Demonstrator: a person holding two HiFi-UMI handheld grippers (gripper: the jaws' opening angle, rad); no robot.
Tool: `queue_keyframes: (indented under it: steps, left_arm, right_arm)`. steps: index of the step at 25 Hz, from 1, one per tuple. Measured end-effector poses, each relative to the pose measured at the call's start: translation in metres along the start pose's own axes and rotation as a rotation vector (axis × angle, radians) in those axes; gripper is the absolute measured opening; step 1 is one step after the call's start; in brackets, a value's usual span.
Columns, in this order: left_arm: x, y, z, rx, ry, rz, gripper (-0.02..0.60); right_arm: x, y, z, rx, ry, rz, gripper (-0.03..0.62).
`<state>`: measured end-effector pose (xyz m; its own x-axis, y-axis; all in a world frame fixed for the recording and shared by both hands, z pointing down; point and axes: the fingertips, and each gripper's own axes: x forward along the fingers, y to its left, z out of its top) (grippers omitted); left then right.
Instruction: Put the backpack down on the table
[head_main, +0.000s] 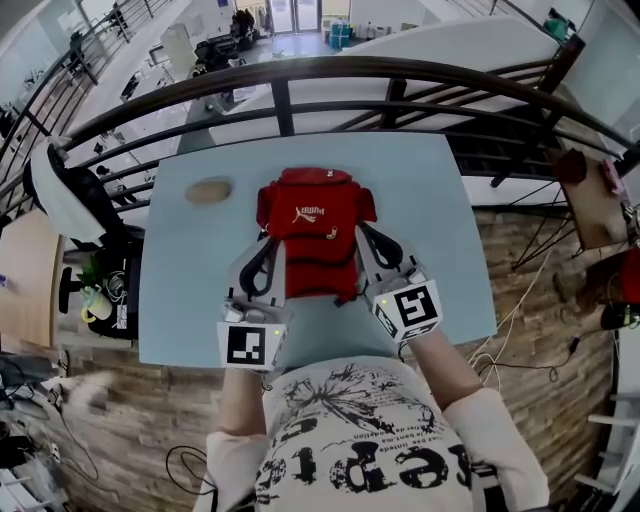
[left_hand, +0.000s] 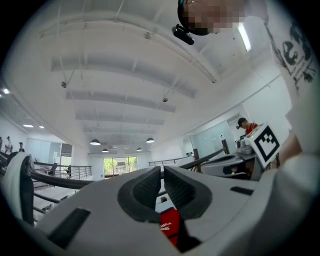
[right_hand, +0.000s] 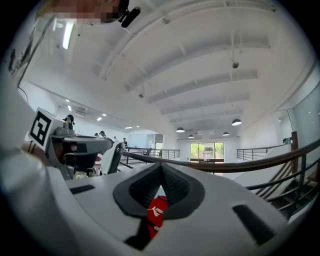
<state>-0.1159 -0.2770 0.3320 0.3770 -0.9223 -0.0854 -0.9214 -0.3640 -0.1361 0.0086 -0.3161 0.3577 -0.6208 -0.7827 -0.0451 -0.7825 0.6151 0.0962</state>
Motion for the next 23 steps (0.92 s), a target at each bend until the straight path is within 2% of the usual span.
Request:
queue_keyframes:
  steps: [7,10,19,23]
  left_arm:
    - [0.004,0.006,-0.004,0.002,-0.005,0.012,0.023]
    - [0.007,0.006,-0.005,0.006,-0.001,0.019,0.023]
    - [0.017,-0.007,-0.012,-0.027,0.014,-0.038,0.023]
    - [0.022,-0.002,-0.014,-0.024,-0.003,-0.036,0.023]
  right_arm:
    - [0.001,-0.003,-0.007,-0.004,0.012,-0.026,-0.009]
    - [0.001,0.0,-0.007,-0.011,0.017,-0.013,-0.009]
    - [0.002,-0.008,-0.026,0.008,0.053,-0.028,-0.009]
    - [0.005,-0.013,-0.03,0.011,0.07,-0.034,-0.009]
